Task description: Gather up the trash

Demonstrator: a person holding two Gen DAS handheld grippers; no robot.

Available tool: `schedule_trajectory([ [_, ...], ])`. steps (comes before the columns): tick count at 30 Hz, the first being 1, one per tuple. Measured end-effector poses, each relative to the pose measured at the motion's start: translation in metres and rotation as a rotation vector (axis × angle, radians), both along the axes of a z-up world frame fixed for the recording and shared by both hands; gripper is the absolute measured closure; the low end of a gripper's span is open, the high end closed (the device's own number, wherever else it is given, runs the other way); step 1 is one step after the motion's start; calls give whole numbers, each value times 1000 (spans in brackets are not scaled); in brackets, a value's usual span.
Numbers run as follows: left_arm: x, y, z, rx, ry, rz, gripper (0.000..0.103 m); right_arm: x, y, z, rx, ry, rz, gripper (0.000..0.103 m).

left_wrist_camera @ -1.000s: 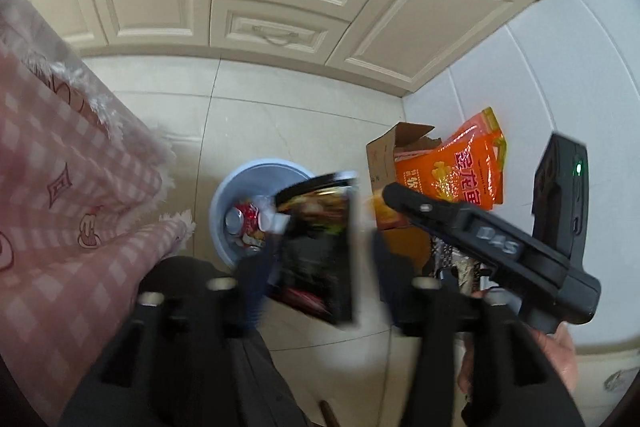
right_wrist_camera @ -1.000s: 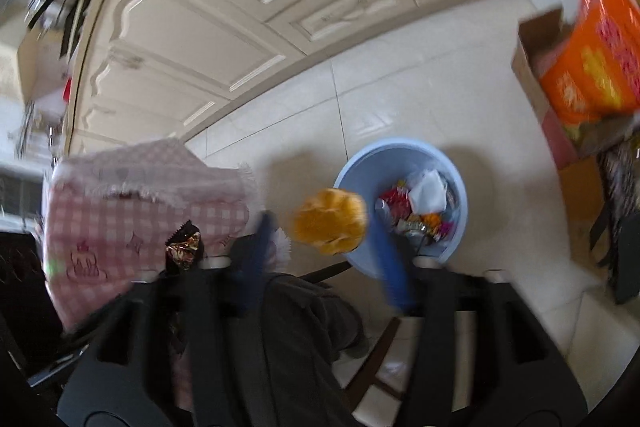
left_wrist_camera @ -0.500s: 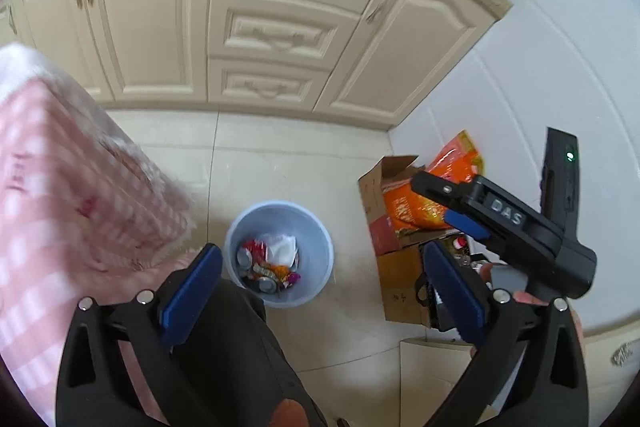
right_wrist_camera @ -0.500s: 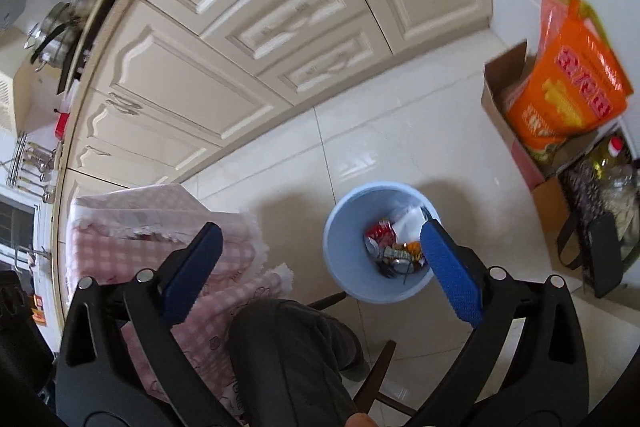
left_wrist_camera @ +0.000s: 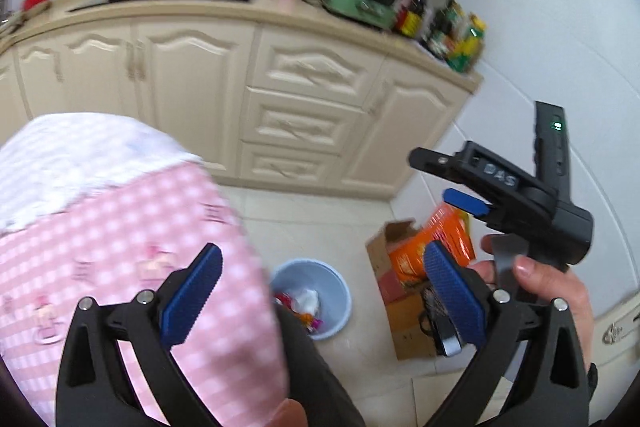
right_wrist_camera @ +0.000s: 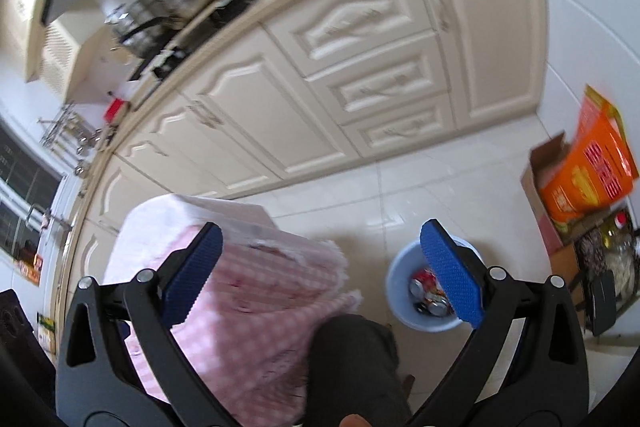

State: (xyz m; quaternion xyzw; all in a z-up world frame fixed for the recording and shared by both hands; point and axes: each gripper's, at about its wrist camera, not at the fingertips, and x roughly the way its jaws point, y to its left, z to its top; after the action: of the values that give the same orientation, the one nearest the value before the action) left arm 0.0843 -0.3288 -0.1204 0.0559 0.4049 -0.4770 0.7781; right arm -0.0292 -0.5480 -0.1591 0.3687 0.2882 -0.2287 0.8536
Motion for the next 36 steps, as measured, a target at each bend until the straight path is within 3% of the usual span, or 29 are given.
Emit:
schedule_trajectory([
  [7, 33, 72, 35, -33, -64, 208, 5, 50, 72, 53, -93, -64, 162, 6],
  [16, 59, 199, 108, 9, -322, 621, 4, 123, 203, 132, -335, -175, 458, 6],
  [20, 55, 243, 139, 8, -404, 751, 4, 138, 251, 158, -446, -221, 535, 6],
  [28, 38, 292, 180, 28, -509, 918, 4, 142, 301, 186, -577, -269, 587, 6],
  [36, 11, 309, 198, -9, -571, 971, 4, 128, 329, 195, -650, -313, 594, 6],
])
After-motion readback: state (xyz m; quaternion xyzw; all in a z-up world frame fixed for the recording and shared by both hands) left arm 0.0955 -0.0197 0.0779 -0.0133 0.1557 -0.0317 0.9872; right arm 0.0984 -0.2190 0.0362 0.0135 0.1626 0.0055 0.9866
